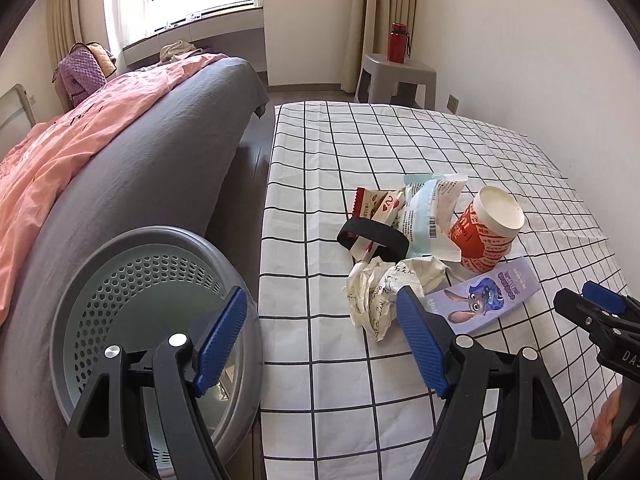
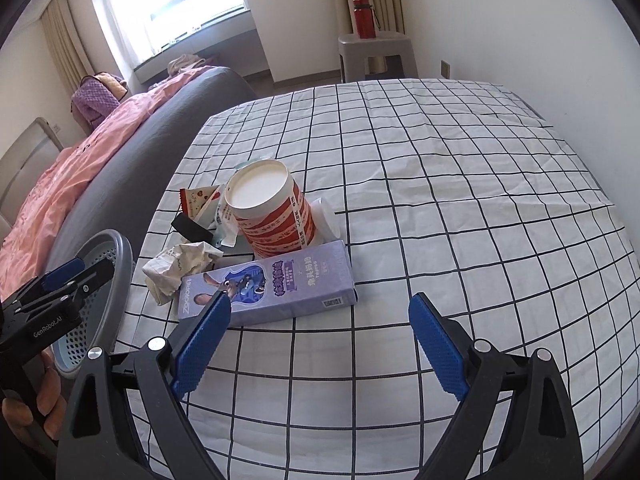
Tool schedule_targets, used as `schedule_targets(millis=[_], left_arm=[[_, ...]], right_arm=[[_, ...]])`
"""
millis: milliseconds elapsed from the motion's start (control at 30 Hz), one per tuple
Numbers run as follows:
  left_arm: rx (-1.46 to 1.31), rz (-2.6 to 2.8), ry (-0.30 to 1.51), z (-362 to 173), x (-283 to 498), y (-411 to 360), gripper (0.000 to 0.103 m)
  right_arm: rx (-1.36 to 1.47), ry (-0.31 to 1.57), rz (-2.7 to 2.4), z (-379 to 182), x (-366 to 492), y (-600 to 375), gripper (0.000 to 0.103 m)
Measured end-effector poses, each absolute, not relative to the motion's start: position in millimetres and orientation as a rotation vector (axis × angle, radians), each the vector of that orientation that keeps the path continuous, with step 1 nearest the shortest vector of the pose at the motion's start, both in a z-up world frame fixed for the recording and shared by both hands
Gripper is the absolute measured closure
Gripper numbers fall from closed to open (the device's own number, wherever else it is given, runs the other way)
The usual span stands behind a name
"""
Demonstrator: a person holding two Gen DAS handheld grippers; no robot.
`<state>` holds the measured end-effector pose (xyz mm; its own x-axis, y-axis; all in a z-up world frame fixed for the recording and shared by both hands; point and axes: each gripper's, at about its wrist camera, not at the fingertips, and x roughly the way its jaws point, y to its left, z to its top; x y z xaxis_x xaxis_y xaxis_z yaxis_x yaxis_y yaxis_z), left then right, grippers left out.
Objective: Collect trash
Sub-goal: 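Move both grippers back over the bed toward the crumpled tissue and cup, then grasp the red-white paper cup with the right gripper while the left gripper grasps the crumpled tissue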
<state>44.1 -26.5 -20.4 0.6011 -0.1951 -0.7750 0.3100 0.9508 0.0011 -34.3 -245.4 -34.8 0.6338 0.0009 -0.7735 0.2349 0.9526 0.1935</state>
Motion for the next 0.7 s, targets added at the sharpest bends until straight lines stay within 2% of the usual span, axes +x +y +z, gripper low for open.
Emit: schedule_targets(millis=[567, 633, 700], left_arm=[[0.131, -0.248, 0.902, -37, 54, -20, 0.029], [0.131, -0.249, 0.904, -38, 54, -20, 0.029], [0.131, -0.249, 0.904, -39, 54, -20, 0.029]], right_arm=[[0.235, 0.872, -0.089, -54, 47, -229, 0.014], [0.236, 0.868, -0.085, -55, 52, -228, 0.015], [0.234, 0.869, -0.082, -56, 56, -227, 0.021]])
